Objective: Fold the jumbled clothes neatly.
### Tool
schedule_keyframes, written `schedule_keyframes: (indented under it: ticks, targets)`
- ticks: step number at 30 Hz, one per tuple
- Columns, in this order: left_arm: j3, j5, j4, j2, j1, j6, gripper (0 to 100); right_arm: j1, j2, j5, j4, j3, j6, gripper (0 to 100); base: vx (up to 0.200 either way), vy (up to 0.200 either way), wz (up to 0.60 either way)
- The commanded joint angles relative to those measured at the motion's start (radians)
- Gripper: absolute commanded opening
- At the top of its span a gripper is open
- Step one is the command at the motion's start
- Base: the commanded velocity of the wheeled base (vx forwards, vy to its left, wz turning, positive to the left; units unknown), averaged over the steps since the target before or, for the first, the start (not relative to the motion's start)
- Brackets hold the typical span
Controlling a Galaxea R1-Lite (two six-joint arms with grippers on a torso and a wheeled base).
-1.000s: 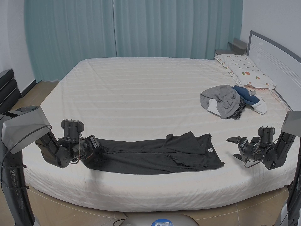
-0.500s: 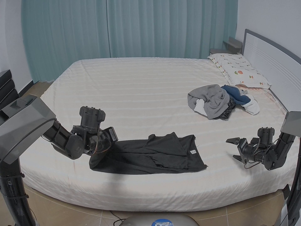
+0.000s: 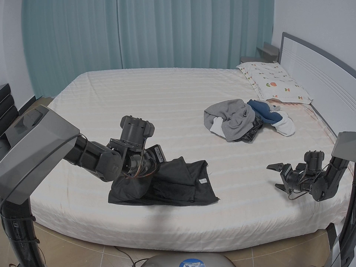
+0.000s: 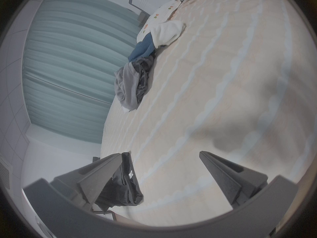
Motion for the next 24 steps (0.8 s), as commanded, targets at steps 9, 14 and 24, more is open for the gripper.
schedule_keyframes:
  ticks: [9,14,24]
  targets:
    - [-0.095,0.037,0.006,0.107,-0.061,-0.036,0,0.008,0.001,0.001,-0.002,0.006,0.000,100,0.000,-0.111,0.00]
    - [-0.141,0.045,-0.001,0.142,-0.081,-0.069,0,0.008,0.001,0.001,-0.002,0.006,0.000,100,0.000,0.000,0.00]
    - [-0.210,0.100,0.001,0.191,-0.098,-0.114,100,0.008,0.001,0.001,0.000,0.008,-0.001,100,0.000,0.000,0.00]
